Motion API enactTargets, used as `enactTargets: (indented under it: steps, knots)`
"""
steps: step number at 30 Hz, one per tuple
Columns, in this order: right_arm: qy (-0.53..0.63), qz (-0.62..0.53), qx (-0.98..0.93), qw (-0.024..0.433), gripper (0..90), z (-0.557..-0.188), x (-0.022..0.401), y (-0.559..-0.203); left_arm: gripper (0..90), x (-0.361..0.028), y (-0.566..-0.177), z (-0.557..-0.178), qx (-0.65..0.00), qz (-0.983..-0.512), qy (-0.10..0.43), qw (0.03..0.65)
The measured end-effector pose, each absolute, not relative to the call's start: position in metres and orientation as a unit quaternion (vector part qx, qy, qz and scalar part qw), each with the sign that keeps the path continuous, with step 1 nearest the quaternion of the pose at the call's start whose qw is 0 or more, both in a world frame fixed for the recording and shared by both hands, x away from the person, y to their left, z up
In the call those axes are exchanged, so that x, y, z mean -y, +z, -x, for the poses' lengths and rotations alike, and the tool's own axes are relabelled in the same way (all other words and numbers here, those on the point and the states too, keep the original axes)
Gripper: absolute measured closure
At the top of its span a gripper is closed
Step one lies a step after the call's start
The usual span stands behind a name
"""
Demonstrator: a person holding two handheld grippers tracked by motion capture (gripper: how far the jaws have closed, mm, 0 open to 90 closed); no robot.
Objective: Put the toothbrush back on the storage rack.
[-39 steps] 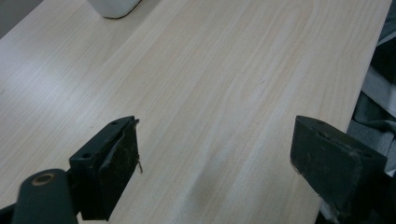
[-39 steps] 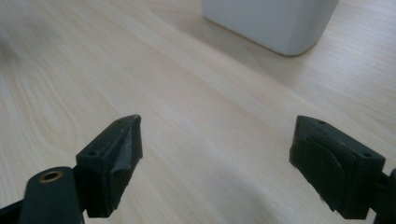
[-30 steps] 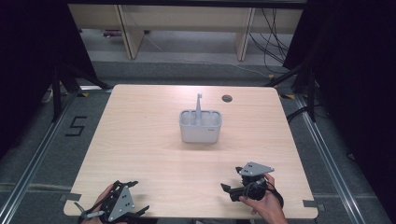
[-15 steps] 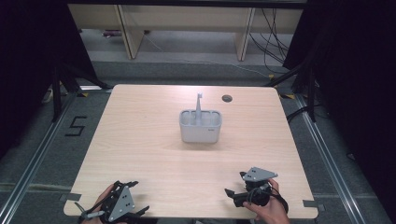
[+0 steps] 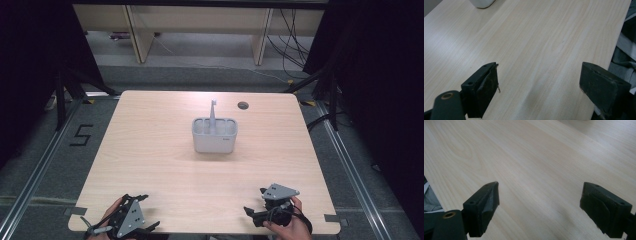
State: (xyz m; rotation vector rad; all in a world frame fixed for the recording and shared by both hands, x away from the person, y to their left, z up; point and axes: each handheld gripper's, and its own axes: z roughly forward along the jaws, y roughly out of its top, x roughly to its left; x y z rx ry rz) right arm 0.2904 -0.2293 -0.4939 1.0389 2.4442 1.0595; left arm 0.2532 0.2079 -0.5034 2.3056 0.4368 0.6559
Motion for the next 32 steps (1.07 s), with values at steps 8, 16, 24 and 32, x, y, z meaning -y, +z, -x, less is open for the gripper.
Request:
enactTargets:
  steps: [8,16,24,32]
  knots:
    - [0.369,-0.350,-0.850,0.140,16.3,-0.2915,0.2295,-0.4945,14.9,-0.2081,-0.5031,-0.2536,-0.166,-0.890,0.255,0.339]
    - [0.372,-0.341,-0.851,0.143,16.3,-0.2925,0.2295,-0.4950,14.9,-0.2081,-0.5028,-0.2531,-0.166,-0.890,0.255,0.340]
    - [0.368,-0.355,-0.848,0.140,16.3,-0.2908,0.2291,-0.4940,14.9,-0.2081,-0.5029,-0.2533,-0.166,-0.889,0.255,0.342]
    - [0.372,-0.347,-0.849,0.142,16.3,-0.2920,0.2293,-0.4950,14.9,-0.2081,-0.5028,-0.2531,-0.167,-0.889,0.255,0.341]
